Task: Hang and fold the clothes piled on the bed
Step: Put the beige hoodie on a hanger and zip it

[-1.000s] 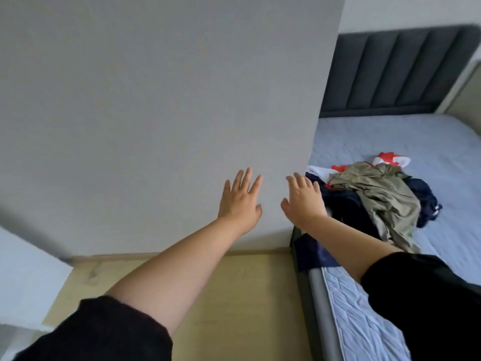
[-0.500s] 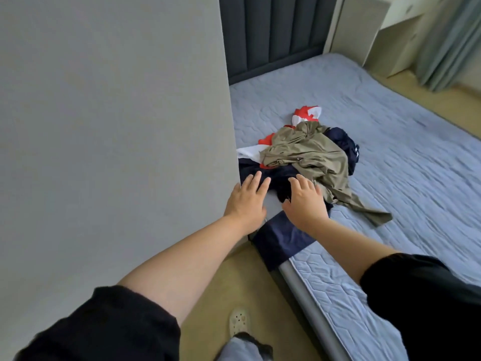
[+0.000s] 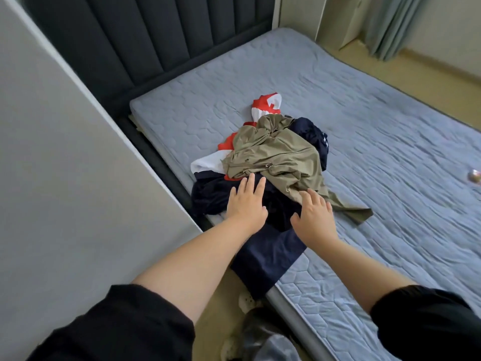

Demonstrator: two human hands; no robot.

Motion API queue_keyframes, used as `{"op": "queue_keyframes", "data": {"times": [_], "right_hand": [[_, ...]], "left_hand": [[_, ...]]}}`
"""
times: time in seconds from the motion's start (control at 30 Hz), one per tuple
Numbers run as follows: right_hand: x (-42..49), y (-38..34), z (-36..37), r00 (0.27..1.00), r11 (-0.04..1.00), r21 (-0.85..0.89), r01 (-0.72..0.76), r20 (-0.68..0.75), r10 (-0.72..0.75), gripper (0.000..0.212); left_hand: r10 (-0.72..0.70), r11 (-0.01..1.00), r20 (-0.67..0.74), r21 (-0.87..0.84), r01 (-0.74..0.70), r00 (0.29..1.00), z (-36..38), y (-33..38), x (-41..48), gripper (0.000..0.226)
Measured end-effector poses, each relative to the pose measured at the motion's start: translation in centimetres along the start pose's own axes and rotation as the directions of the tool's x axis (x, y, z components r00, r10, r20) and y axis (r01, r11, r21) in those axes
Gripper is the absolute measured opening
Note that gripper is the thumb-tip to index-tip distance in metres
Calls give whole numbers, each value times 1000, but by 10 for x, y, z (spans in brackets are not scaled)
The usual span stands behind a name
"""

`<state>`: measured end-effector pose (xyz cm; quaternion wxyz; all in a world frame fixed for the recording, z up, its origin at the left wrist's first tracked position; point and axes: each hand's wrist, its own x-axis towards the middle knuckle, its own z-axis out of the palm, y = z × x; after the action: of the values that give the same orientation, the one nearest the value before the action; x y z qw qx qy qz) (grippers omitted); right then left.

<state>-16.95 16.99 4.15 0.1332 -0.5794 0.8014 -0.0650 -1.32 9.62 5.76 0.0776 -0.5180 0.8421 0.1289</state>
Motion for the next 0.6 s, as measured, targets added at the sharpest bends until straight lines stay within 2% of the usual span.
{"op": "queue_keyframes", "data": {"times": [0.33,0.43,0.6], "right_hand": [[152,39,73,987,999,23,-45,154,41,46],[199,49,96,975,997,15,-73,213,68,49],[263,62,134,944,996,-52,-78,316,90,53]], "left_hand": [[-80,995,100,-44,85,992,47,-5,145,74],[-97,992,117,-73,106,988,67,-11,184,73],[-133,976,226,-139,168,965,108,-25,216,75]]}}
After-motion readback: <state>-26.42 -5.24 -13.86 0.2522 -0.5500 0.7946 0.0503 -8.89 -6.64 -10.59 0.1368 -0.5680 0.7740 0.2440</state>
